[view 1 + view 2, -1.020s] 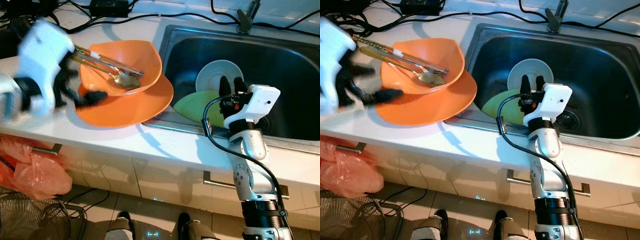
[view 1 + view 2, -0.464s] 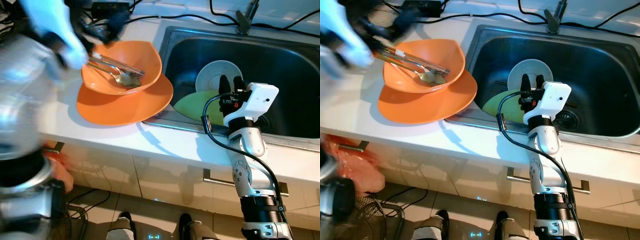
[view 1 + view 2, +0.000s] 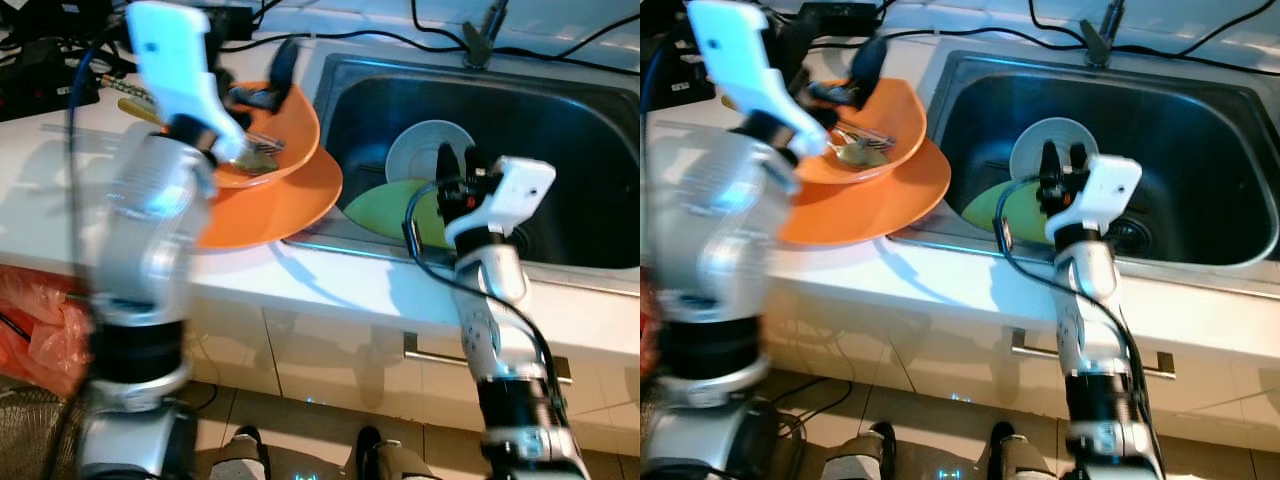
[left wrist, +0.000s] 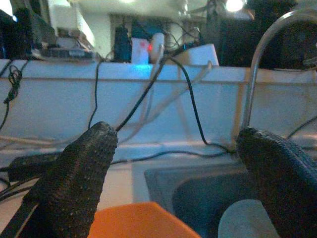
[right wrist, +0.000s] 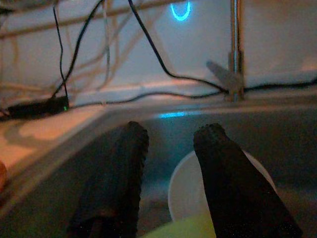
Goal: Kitchen organization
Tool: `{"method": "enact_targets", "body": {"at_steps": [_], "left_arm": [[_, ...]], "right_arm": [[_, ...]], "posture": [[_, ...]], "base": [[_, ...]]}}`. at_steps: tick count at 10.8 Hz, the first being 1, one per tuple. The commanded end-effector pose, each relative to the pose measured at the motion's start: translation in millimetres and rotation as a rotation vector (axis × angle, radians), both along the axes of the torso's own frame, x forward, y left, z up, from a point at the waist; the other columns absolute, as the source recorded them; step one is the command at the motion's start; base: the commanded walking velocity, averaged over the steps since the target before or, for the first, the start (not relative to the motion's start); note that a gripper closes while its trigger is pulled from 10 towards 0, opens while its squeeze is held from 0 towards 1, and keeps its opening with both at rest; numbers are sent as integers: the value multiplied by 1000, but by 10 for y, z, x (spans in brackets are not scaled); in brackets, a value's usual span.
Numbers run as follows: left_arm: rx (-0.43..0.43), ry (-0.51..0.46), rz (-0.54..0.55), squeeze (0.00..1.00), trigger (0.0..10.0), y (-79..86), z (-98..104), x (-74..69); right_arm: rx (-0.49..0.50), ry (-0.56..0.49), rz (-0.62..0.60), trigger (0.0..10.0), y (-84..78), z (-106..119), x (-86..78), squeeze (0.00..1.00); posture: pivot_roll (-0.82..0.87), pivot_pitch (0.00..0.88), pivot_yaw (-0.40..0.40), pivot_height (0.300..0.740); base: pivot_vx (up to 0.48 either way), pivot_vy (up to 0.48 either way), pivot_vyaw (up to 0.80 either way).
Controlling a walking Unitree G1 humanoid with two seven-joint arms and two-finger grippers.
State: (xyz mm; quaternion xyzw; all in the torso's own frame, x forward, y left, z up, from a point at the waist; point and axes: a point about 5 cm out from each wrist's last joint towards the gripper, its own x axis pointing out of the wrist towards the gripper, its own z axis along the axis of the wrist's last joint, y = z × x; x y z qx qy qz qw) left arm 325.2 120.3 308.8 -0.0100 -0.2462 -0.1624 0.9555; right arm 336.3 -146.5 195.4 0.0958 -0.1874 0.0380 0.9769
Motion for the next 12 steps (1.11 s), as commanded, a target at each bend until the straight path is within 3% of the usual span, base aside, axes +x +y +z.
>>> {"method": "enact_targets", "body": {"at_steps": [1, 3, 4, 8, 10, 12], "left_arm": [[18, -39, 49, 0, 10000, -6, -15, 28], [37, -89, 92, 0, 10000, -94, -128, 63], [93, -75, 145, 0, 10000, -137, -354, 97], [84, -128, 182, 0, 10000, -201, -493, 108], [75, -166, 170, 0, 10000, -256, -444, 81], [43, -249, 160, 0, 10000, -298, -248, 26]], "right_arm": [[-5, -27, 12, 10000, 5, 42, 19, 0], [-14, -64, 14, 10000, 6, 154, 63, 0], [-4, -83, 4, 10000, -16, 208, 80, 0], [-27, -112, -22, 10000, -116, 249, 85, 0], [-30, -118, -30, 10000, -153, 261, 74, 0], [-33, -132, -42, 10000, -186, 289, 59, 0]], "posture": [[148, 155, 12, 740], [138, 155, 5, 740], [121, 157, -1, 740], [97, 147, -16, 740], [93, 136, -23, 740], [77, 132, -20, 740]], "base": [[0, 0, 0], [0, 0, 0], [0, 0, 0], [0, 0, 0], [0, 0, 0], [0, 0, 0]]}}
